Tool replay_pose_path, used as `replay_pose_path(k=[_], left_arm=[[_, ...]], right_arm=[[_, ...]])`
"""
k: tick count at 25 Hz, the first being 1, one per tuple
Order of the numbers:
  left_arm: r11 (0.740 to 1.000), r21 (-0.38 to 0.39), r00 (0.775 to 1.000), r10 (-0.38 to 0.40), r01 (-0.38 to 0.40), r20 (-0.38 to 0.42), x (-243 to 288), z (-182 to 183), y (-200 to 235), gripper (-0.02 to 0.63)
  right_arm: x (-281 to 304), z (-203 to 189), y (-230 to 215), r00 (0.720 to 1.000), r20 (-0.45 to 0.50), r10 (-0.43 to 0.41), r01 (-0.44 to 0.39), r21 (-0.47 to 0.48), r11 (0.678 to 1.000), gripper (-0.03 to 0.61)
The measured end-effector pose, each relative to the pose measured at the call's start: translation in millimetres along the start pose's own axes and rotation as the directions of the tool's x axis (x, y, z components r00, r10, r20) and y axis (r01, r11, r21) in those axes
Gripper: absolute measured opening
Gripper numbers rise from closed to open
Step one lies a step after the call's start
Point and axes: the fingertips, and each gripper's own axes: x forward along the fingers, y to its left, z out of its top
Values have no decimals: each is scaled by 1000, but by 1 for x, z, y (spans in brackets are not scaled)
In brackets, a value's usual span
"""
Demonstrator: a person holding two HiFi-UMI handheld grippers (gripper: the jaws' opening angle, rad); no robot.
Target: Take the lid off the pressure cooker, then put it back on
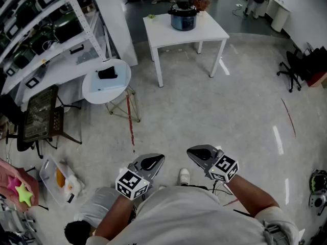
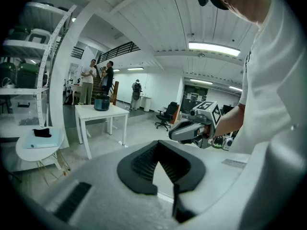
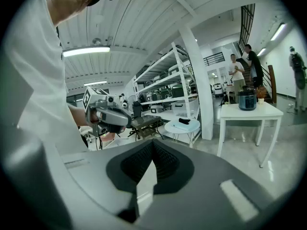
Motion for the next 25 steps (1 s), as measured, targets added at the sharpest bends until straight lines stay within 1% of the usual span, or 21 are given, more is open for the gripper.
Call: replay_pose_path(k=[4,9,13,16,17,18,20,22,25], left_arm=[[1000,6,1000,20,-20,-1,7,4,14,6],[999,5,999,47,-47,7,24,16,26,6],[999,16,999,43,-43,-1,48,26,29,6],[999,27,1000,26,-25,-12,68,34,32,9],[999,28,1000,18,-18,-14,75,37,34,31],[999,30,1000,11,-11,-15,83,43,37,71],[999,42,1000,-5,5,-12,96,59,47,172],[998,55,1000,-31,31,3,104,79,57,207],[995,74,997,-68,65,40,116,110,80,222]], right_arm=[[9,11,-15,1000,8,26,-26,-23,999,12],[5,16,-41,999,13,39,-38,-31,999,12],[-6,15,-66,999,24,40,-40,-27,999,12],[-17,8,-82,999,22,41,-41,-8,999,12],[-20,5,-87,999,19,44,-44,-2,999,12],[-23,2,-91,999,17,46,-46,5,999,12],[-28,0,-99,999,22,49,-50,23,998,12],[-31,3,-103,998,39,51,-52,31,998,12],[-30,4,-116,998,45,39,-40,24,999,13]])
